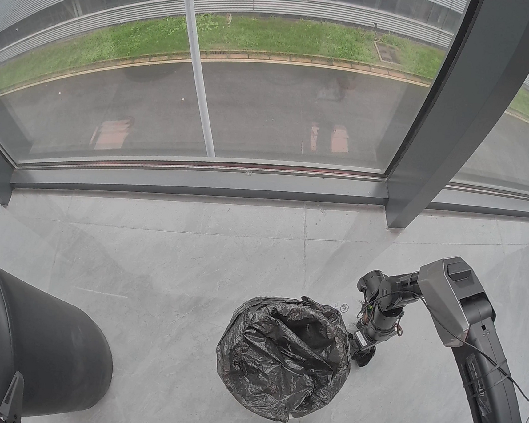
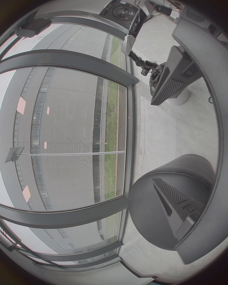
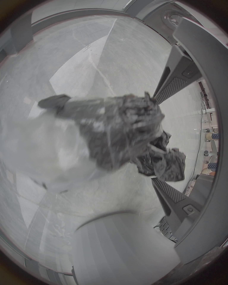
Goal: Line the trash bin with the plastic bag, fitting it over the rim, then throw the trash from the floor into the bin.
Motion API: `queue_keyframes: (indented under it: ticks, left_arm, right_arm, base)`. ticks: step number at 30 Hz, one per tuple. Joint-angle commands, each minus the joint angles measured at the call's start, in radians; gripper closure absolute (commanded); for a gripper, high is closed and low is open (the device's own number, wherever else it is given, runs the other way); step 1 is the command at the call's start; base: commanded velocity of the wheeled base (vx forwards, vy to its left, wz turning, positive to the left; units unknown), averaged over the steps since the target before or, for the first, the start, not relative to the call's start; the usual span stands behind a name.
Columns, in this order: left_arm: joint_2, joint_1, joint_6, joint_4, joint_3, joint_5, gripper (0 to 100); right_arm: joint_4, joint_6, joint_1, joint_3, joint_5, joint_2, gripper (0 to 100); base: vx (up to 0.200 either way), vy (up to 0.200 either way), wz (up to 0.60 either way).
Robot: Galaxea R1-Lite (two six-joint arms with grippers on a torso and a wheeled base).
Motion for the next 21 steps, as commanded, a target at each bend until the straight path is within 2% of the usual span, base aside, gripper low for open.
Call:
queue_keyframes:
  ticks: [1, 8, 14, 21]
  left_arm:
    - [-0.016, 0.000, -0.002, 0.000, 0.000, 0.001, 0]
    - [-0.016, 0.000, -0.003, 0.000, 0.000, -0.001, 0]
    - [-0.016, 0.000, -0.006, -0.002, 0.000, 0.001, 0]
    - [-0.016, 0.001, -0.006, -0.002, 0.000, 0.001, 0]
  right_arm:
    - [-0.002, 0.002, -0.010, 0.000, -0.001, 0.012, 0]
    - [-0.016, 0.019, -0.008, 0.000, -0.001, 0.021, 0]
    - [-0.029, 0.064, 0.001, 0.000, -0.002, 0.102, 0]
    - [0.013, 0.057, -0.005, 0.000, -0.001, 0.214, 0]
  base:
    - [0.000, 0.000, 0.00]
    - [0.000, 0.000, 0.00]
    - [0.000, 0.000, 0.00]
    - [0.000, 0.000, 0.00]
